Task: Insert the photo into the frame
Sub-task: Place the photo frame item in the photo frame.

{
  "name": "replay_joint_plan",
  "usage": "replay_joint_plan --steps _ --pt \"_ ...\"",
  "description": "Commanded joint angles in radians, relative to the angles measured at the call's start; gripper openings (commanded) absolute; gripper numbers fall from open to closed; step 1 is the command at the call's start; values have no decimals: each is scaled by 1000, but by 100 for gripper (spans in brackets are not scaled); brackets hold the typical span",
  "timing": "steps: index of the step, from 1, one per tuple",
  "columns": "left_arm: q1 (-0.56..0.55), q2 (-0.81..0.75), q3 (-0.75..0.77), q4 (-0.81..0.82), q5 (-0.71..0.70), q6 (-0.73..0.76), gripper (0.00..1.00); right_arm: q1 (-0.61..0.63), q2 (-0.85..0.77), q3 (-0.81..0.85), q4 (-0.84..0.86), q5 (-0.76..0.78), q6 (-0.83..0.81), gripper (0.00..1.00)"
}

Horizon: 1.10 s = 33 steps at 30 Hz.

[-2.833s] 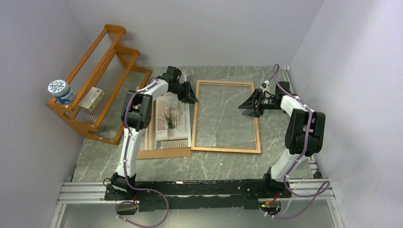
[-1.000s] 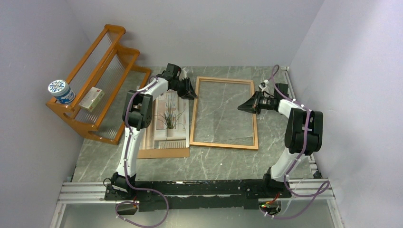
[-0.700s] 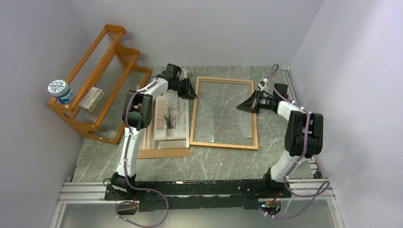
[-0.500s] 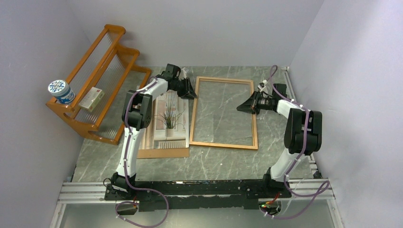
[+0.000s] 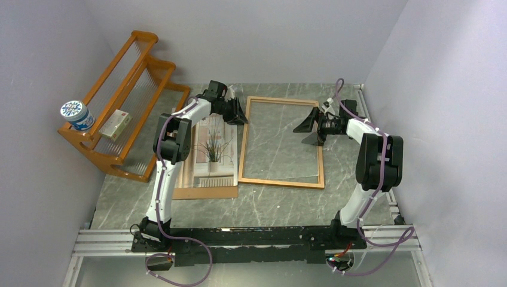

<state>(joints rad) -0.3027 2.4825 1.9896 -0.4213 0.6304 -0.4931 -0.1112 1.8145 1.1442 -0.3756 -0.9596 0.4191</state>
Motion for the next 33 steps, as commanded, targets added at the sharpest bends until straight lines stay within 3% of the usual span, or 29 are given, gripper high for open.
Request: replay_joint_plan --steps 1,12,21,27,33 --pt "17 44 -33 -75 -197 44 40 10 8 77 -102 68 -70 98" --pt "20 20 -10 -128 -195 64 58 39 27 156 -307 397 -87 99" --pt "37 22 17 -134 -109 45 68 39 -18 181 -352 708 -33 98" --pt "42 50 63 -168 -56 34 72 39 12 190 -350 777 -43 95" --pt "42 62 64 -175 -24 0 70 40 48 168 -310 742 -47 91"
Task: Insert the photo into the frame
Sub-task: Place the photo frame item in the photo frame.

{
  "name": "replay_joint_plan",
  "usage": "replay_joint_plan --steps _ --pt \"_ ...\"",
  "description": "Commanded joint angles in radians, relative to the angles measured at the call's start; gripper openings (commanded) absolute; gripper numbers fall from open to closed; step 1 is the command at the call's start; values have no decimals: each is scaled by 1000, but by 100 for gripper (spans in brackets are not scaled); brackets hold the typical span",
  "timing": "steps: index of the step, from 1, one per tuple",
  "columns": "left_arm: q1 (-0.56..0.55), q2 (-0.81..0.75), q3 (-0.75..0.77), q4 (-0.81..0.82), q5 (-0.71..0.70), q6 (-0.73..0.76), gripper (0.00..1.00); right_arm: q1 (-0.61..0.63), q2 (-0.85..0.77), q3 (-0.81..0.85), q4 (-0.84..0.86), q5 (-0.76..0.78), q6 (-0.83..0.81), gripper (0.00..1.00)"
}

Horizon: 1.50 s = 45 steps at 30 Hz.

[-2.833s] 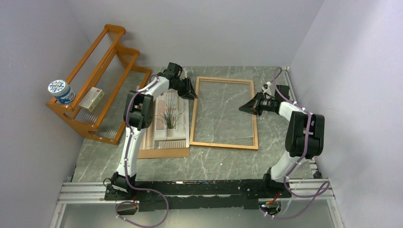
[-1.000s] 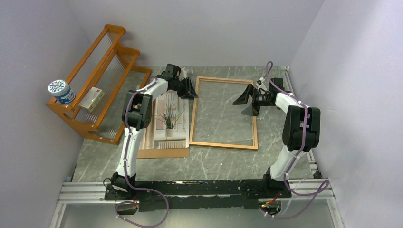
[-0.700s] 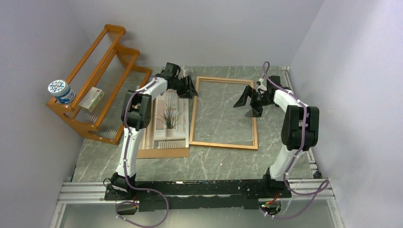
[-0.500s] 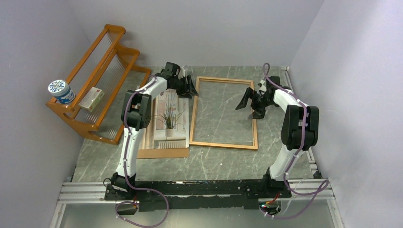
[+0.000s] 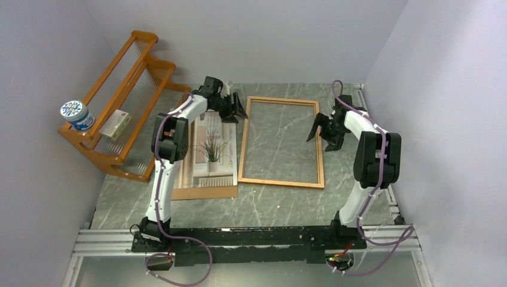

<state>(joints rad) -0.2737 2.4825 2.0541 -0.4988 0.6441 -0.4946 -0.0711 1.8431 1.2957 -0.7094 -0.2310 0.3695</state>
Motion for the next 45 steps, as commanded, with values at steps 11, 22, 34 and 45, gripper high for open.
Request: replay_joint_plan --steps 11,22,34,45 --pt "7 86 -16 -149 13 -11 50 2 44 -38 77 -117 12 79" --pt "-23 102 -30 -128 153 -18 34 2 7 -126 217 -236 61 67" --pt "-25 47 -99 36 307 -124 33 1 -71 -198 371 -142 137 62" --pt "-36 42 -120 82 301 -160 33 1 -160 -187 519 -130 180 45"
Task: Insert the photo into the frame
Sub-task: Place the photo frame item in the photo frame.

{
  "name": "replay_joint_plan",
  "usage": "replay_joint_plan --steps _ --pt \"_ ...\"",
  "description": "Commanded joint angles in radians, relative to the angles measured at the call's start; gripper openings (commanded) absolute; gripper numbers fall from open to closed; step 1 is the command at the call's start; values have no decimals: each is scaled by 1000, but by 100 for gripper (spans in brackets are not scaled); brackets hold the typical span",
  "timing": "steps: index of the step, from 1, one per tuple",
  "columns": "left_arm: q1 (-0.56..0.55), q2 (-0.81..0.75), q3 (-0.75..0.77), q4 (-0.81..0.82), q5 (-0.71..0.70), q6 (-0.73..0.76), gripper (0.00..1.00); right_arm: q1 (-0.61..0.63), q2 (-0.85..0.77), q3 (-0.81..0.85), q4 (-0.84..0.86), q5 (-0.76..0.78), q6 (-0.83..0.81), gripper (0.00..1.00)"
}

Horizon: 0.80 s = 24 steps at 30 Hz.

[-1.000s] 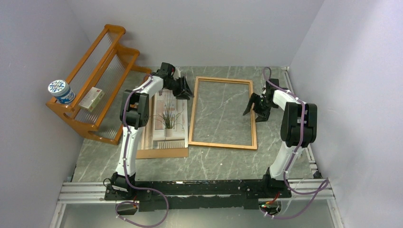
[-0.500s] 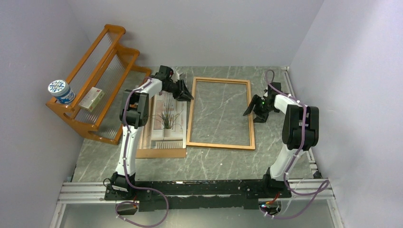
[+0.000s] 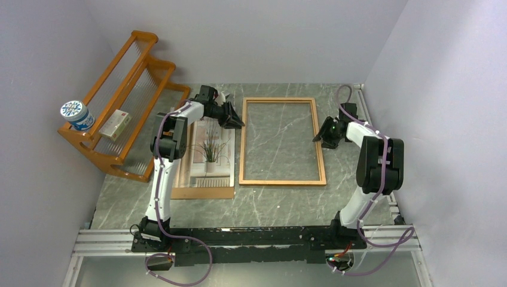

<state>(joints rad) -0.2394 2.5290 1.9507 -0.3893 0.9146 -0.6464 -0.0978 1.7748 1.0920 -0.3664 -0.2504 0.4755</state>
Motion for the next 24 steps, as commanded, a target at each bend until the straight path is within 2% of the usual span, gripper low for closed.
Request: replay_joint_plan --steps 1,6,17,20,24 --pt "-70 -4 -14 -29 26 -10 33 27 -100 14 181 -99 78 45" --pt "-70 8 13 -75 -37 13 36 27 -71 24 127 -30 68 46" --pt "-70 25 53 -154 -125 55 38 27 -32 22 116 11 71 47" --pt "-70 25 65 -174 -153 67 41 27 -36 42 70 75 74 51" --pt "-70 19 66 -192 -189 82 44 27 -39 84 -15 174 57 61"
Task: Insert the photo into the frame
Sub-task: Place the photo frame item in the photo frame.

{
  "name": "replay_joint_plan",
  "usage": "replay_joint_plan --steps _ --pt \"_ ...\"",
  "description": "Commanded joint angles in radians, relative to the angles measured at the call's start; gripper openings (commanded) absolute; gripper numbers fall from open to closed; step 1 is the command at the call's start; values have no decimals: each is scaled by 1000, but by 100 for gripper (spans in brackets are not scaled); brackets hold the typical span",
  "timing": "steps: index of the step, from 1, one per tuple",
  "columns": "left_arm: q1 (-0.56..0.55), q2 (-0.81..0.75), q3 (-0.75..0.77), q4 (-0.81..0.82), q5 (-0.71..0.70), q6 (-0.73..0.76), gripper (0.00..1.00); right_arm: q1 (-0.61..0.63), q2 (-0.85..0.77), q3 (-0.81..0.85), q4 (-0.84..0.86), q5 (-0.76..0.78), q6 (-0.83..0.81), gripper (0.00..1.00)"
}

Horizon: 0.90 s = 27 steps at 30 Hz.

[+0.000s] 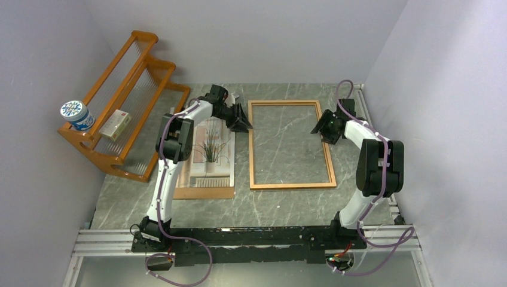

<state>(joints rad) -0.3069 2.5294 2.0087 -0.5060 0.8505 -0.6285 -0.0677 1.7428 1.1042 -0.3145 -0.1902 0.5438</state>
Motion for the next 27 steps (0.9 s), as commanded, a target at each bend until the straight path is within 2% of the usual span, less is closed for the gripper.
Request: replay_joint_plan --steps 1,6,10,14,20,27 --pt "-3 17 10 -83 -137 69 45 -3 -2 79 -88 133 -20 64" --pt "-3 6 7 -118 -203 101 46 -2 48 118 -206 187 -70 82" --pt "-3 10 6 -130 -222 110 46 6 79 123 -250 127 -125 95" --pt "-3 9 -3 -134 -237 108 48 58 108 152 -309 116 -188 99" --pt "-3 11 -15 -134 -247 107 48 163 168 215 -413 231 -234 99" --pt "-3 4 -36 -125 -251 108 48 172 215 212 -458 266 -264 97"
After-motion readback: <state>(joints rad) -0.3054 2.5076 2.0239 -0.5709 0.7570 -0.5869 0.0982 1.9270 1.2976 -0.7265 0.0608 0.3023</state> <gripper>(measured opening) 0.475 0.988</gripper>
